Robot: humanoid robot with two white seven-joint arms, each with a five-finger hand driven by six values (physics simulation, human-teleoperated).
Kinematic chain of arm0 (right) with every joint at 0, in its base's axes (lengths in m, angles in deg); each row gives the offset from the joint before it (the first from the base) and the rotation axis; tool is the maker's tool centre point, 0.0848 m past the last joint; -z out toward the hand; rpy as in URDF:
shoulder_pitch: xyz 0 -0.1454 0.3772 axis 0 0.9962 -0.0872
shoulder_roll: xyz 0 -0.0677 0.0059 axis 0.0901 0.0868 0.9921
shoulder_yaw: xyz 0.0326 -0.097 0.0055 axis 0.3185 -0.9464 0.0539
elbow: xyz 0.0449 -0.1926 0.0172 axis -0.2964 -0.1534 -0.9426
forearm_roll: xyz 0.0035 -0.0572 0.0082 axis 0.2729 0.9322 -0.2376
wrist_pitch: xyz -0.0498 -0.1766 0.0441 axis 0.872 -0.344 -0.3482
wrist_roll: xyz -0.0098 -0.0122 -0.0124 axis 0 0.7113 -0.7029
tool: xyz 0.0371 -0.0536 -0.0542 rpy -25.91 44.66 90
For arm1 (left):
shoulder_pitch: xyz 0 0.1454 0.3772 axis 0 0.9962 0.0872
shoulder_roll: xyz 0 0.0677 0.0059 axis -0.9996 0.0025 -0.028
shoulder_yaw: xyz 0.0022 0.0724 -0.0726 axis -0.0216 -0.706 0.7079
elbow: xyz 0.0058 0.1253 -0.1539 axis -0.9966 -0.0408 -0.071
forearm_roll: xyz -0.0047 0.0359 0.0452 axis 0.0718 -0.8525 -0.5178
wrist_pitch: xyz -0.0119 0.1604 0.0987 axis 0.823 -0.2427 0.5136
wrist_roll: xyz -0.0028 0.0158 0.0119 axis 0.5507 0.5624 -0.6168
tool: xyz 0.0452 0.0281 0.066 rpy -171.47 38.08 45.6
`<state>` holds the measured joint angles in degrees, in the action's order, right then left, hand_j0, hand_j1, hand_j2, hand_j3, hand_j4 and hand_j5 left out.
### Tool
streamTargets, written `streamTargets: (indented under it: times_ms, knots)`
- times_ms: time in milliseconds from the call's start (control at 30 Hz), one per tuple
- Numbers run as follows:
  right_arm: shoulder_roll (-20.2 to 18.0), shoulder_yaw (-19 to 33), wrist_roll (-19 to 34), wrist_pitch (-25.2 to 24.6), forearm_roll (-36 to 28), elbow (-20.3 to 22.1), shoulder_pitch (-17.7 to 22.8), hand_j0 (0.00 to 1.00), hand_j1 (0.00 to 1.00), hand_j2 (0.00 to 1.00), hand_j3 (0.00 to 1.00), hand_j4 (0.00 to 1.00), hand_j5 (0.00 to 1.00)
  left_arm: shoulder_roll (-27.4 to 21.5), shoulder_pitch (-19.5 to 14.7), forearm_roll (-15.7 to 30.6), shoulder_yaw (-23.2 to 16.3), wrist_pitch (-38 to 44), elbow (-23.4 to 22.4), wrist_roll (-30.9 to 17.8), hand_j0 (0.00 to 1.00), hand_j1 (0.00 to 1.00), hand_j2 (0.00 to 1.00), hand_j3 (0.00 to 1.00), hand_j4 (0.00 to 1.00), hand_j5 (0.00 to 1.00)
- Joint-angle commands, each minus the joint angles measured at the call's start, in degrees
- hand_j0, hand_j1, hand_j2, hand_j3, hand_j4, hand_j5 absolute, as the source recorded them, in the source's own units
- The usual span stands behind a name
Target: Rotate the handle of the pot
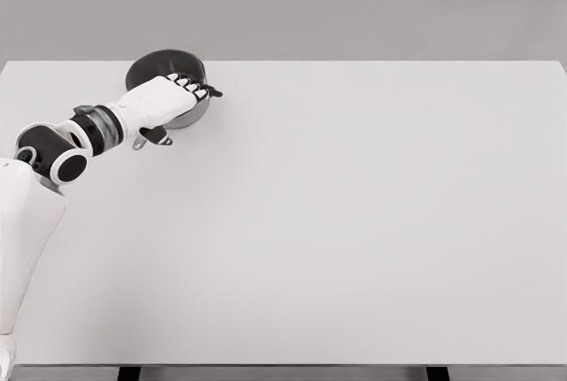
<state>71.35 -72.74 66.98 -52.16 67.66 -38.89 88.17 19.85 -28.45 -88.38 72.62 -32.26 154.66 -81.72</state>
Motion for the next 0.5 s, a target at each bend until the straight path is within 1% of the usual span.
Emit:
streamTargets:
  times_ms: [0,467]
  knots:
    - [0.0,0.0,0.01,0.0,0.01,0.0,0.0,1.0,1.0,1.0,1.0,1.0,1.0,-0.24,0.0,0.18,0.08,0.11,0.05,0.04,1.0,1.0,1.0,1.0,1.0,1.0]
    - [0.0,0.0,0.01,0.0,0.01,0.0,0.0,1.0,1.0,1.0,1.0,1.0,1.0,-1.91,0.09,0.26,1.75,0.11,0.14,0.04,1.0,1.0,1.0,1.0,1.0,1.0]
